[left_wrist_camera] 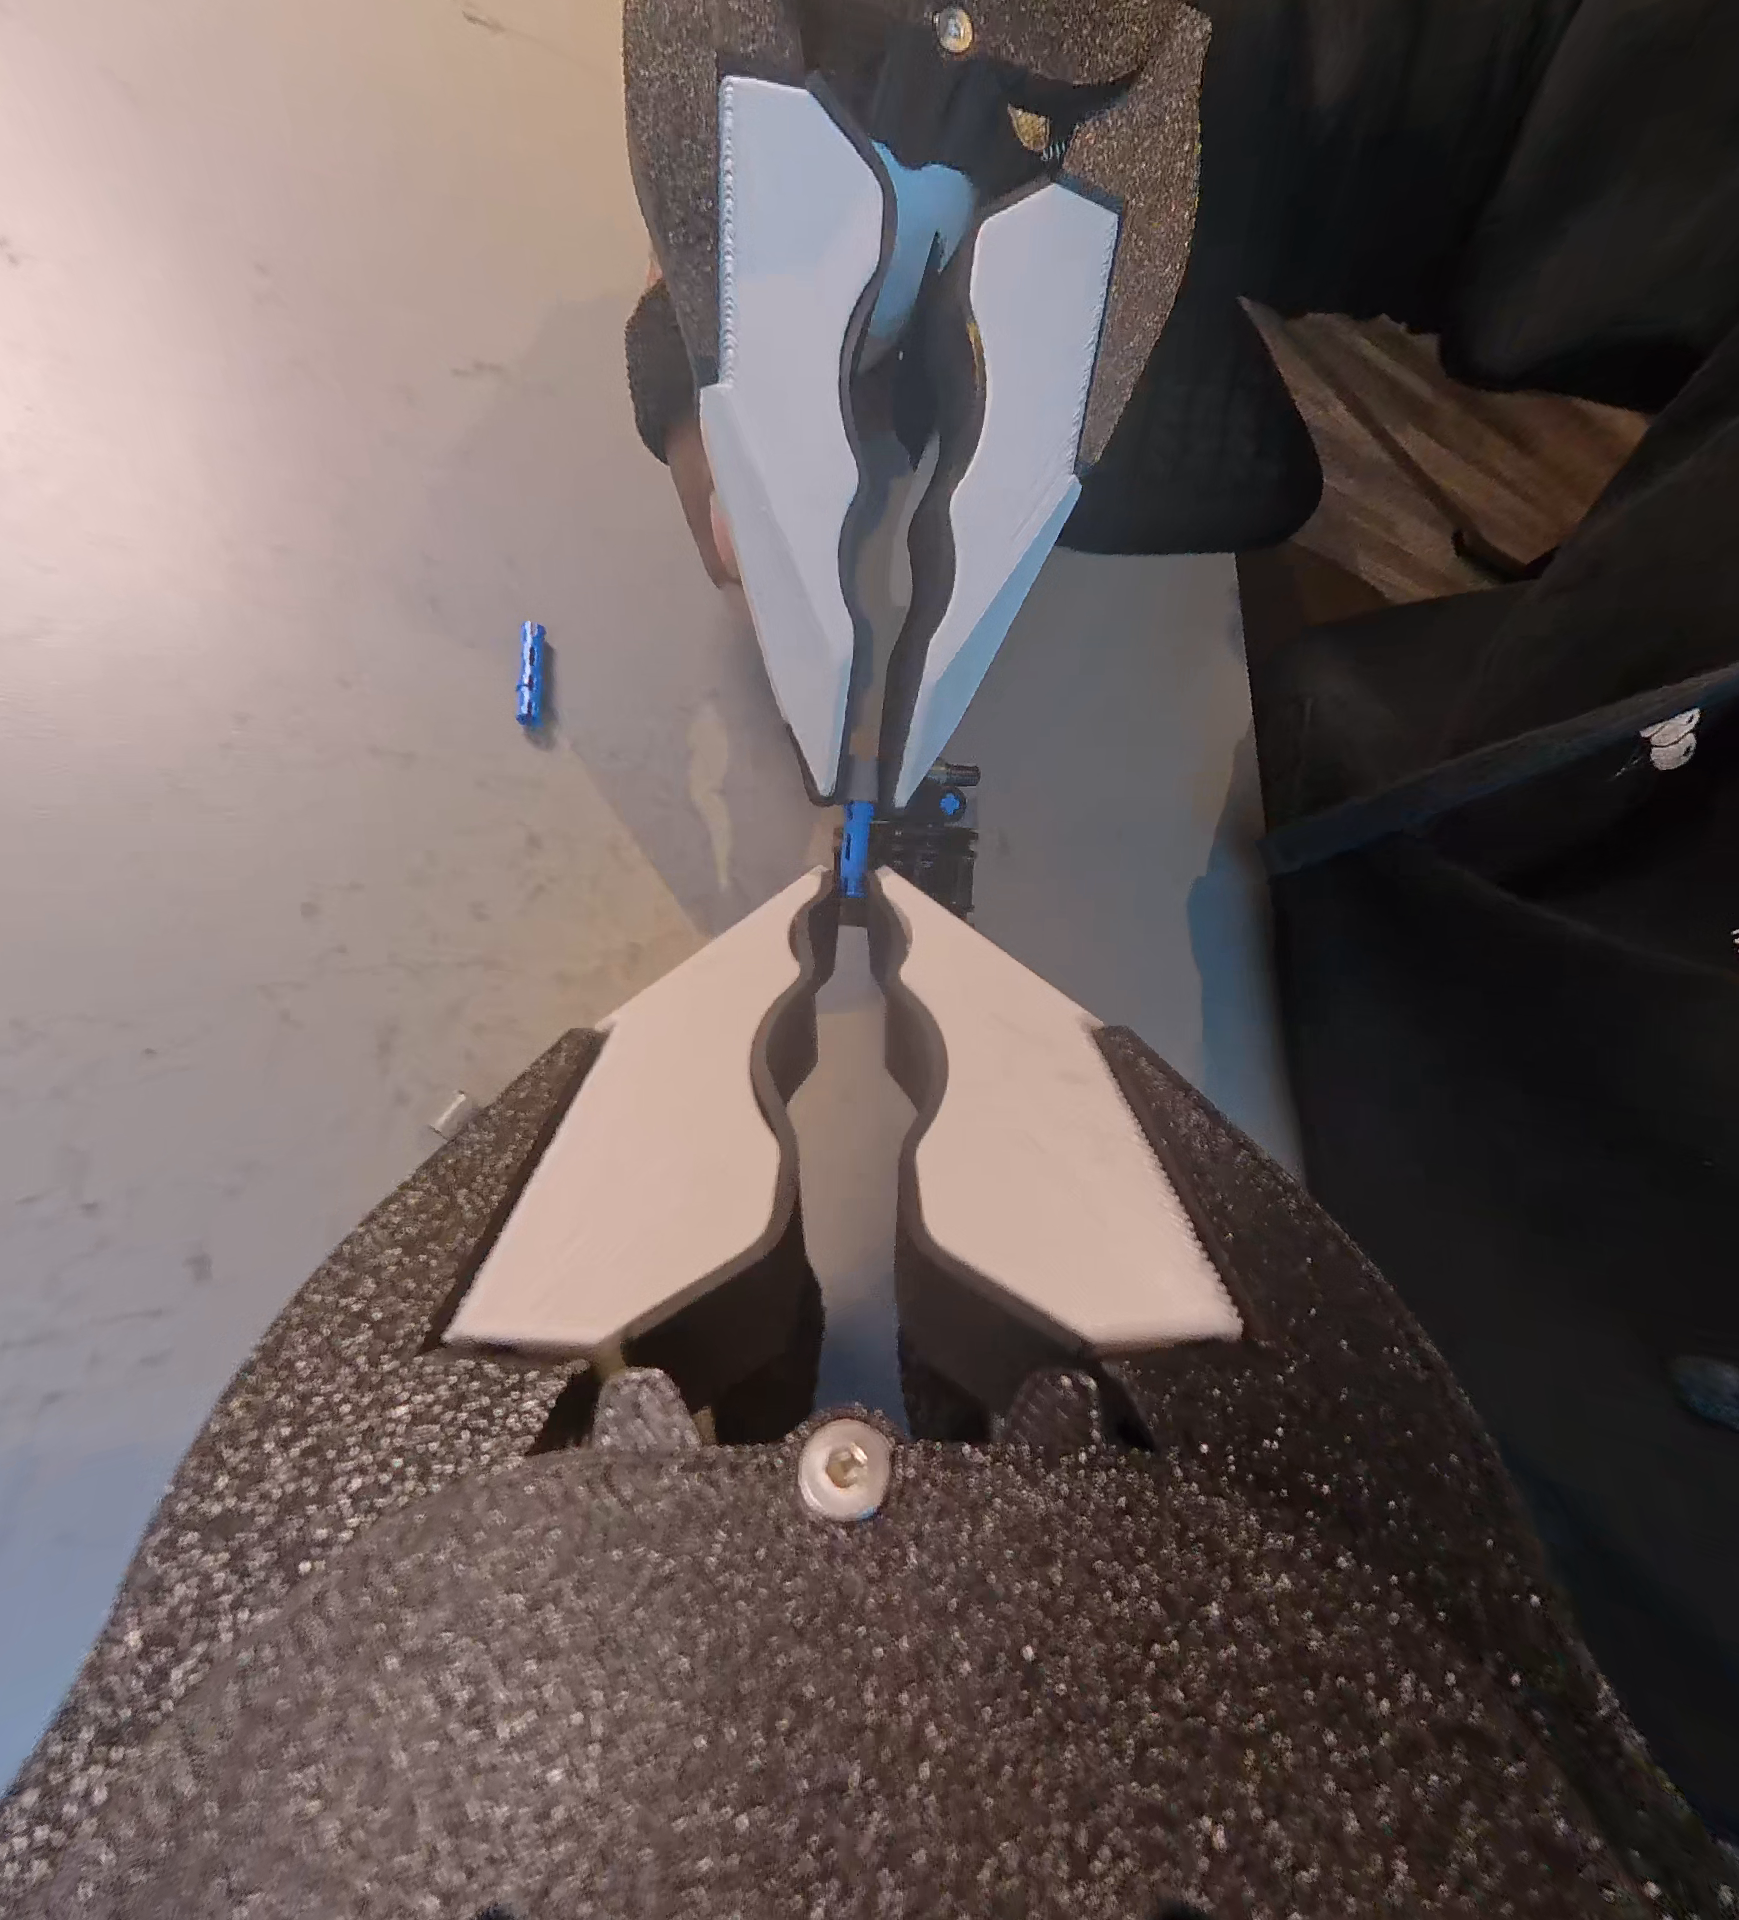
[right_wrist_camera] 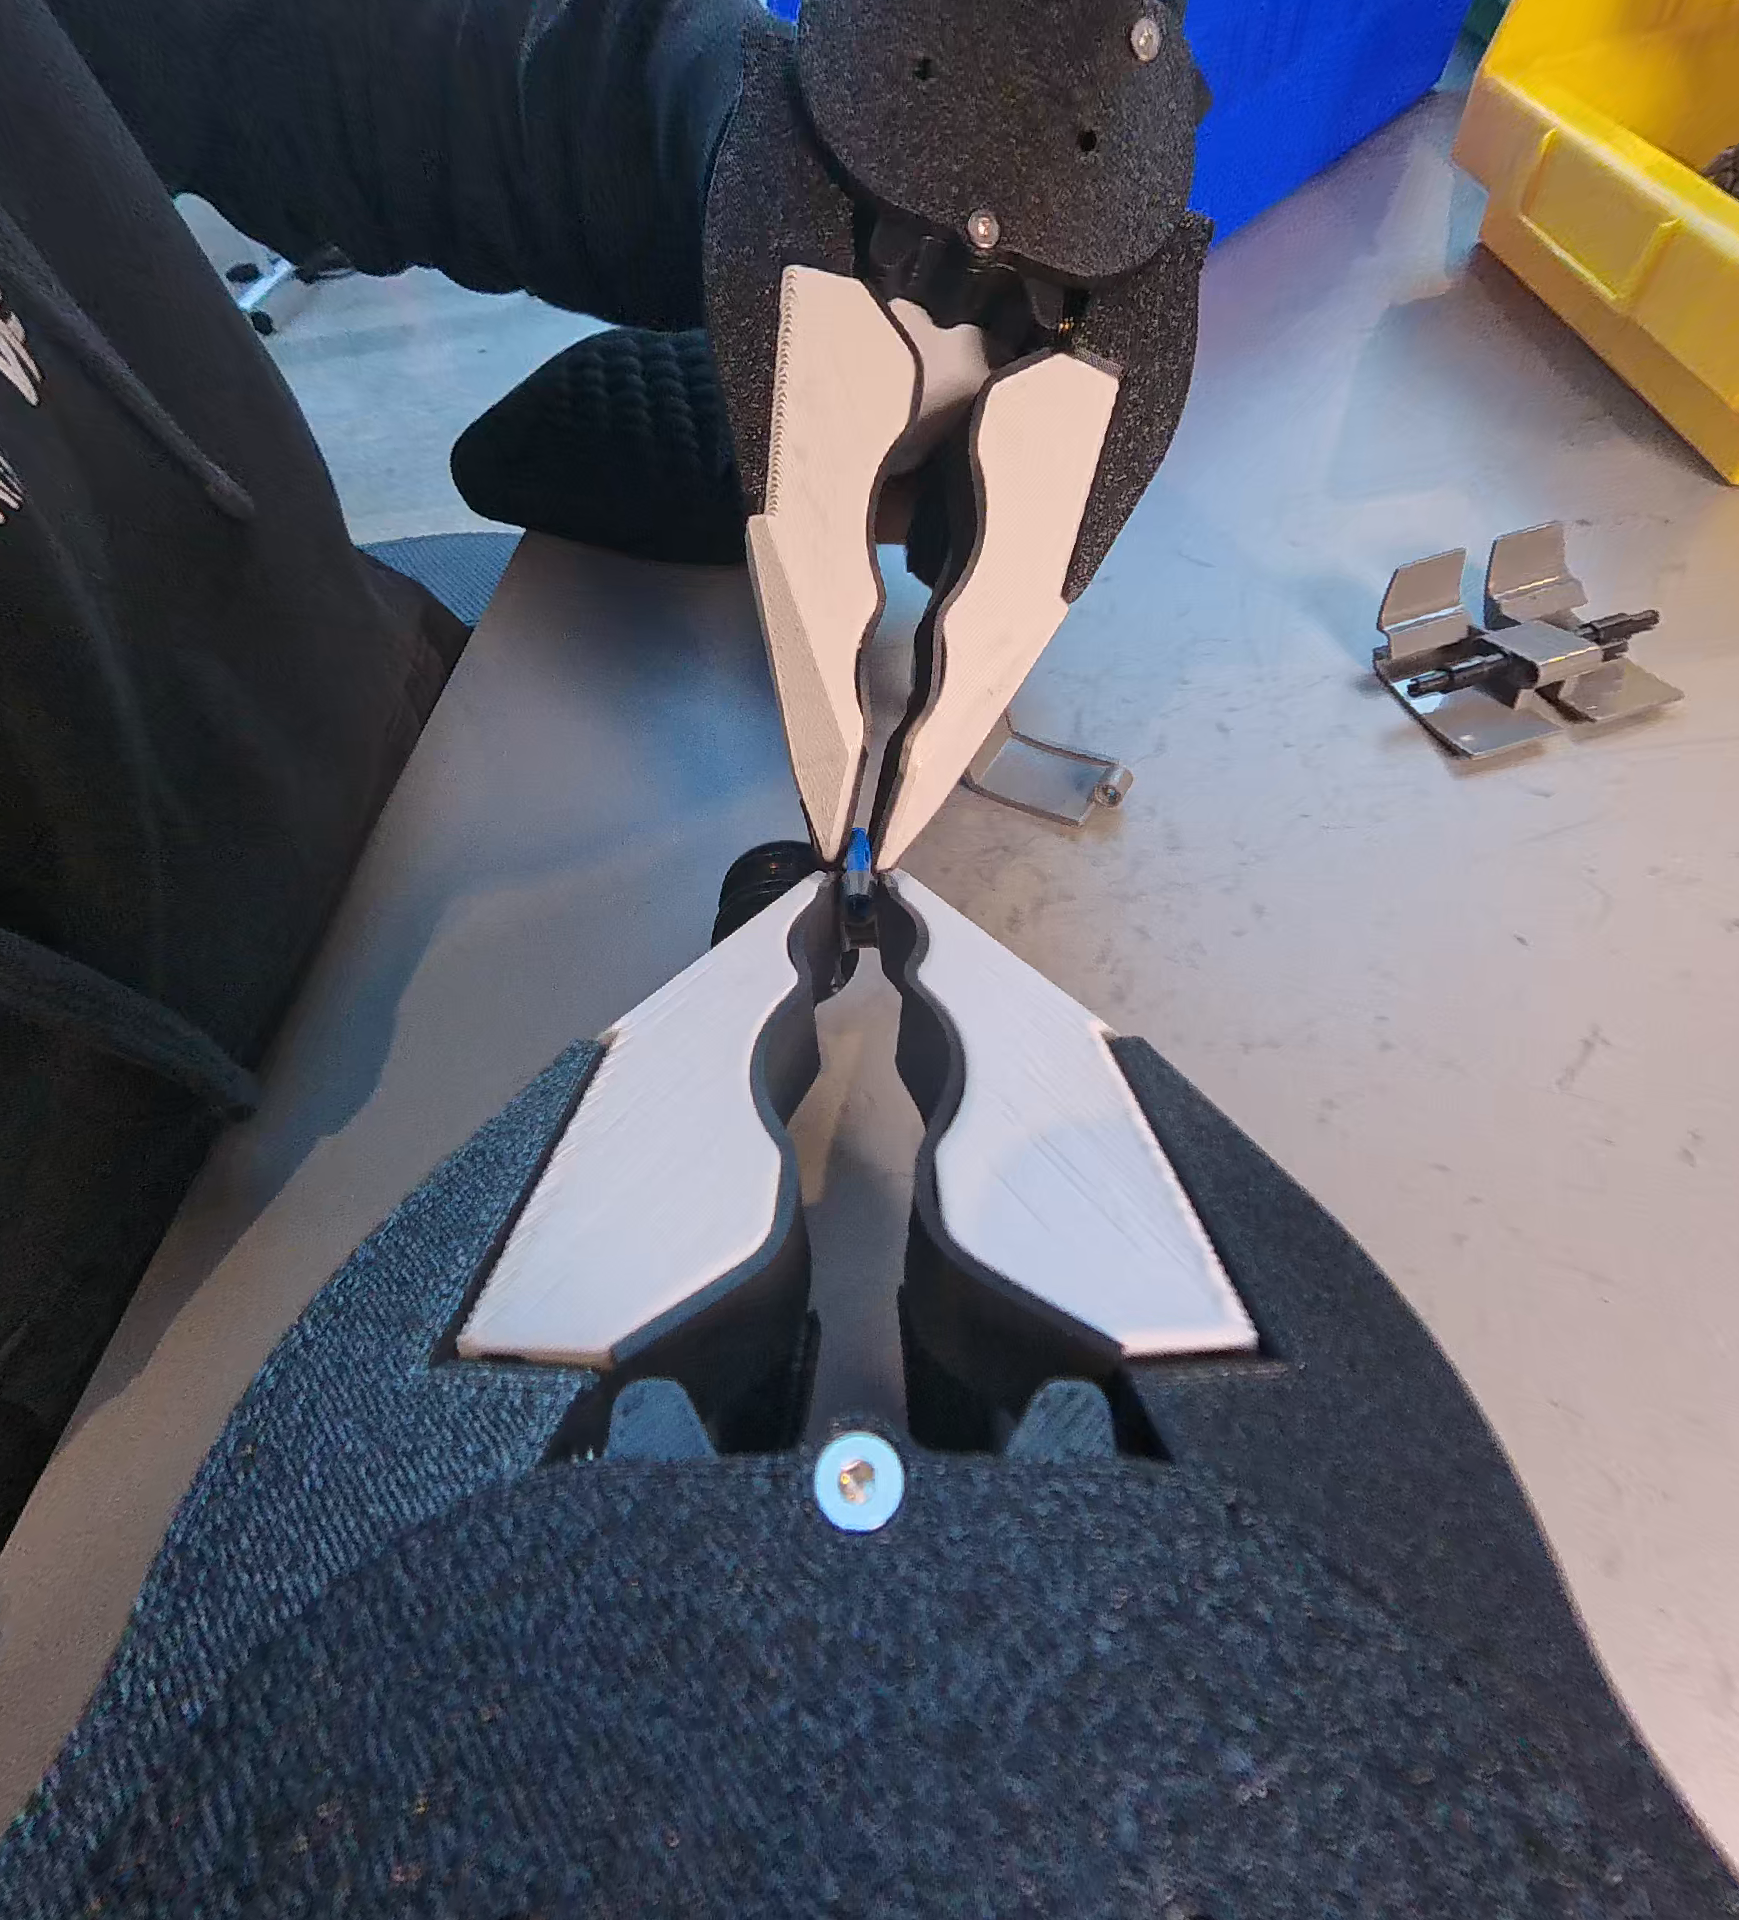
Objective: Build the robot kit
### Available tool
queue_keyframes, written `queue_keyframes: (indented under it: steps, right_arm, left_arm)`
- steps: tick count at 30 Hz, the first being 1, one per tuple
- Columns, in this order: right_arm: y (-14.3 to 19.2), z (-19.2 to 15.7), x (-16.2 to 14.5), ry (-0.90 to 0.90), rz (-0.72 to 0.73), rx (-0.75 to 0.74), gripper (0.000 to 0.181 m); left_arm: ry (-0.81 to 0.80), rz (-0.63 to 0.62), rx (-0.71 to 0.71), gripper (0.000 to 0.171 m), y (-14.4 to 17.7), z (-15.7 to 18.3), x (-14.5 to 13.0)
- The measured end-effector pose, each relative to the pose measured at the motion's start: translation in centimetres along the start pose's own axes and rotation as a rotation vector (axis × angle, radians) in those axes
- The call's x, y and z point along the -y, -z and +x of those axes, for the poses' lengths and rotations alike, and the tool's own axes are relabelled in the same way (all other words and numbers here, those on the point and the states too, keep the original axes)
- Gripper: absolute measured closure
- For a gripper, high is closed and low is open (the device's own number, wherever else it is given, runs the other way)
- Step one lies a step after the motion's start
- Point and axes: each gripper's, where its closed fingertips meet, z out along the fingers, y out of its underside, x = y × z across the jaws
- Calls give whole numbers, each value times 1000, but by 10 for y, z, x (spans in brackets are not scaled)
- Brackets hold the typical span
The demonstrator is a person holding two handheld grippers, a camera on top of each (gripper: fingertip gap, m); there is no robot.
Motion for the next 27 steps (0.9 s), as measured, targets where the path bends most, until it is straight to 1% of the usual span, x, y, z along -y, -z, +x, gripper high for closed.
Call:
queue_keyframes:
  steps: [5, 10, 17, 18, 19, 20, 22, 25, 27]
  right_arm:
    - [-1, -2, -1, 3, -6, -1, 174]
    - [0, 2, 1, -27, 14, -13, 175]
    - [-1, 4, -3, -18, -12, -40, 175]
    - [-3, 3, -6, -15, -32, -41, 175]
    - [-7, -3, 0, -18, -8, -10, 176]
    - [-9, 1, -3, -5, -27, -43, 176]
    - [-6, 9, -1, 24, -22, -101, 175]
    - [-7, 7, -2, 22, -45, -93, 175]
    - [-8, 8, -6, 34, -65, -100, 175]
  left_arm:
    - [4, 3, -4, 169, 0, 2, 0]
    - [23, 10, 27, 170, 1, -1, 5]
    - [16, 9, 60, 171, 0, -4, 5]
    - [20, 34, 54, 171, 0, -2, 10]
    - [28, 71, 41, 171, 1, 2, 19]
    - [-4, 30, 76, 171, 1, -2, 17]
    - [-43, -16, 137, 171, 4, -7, 18]
    - [-88, -48, 149, 169, 4, -4, 15]
    - [-74, -51, 143, 169, 3, -6, 12]
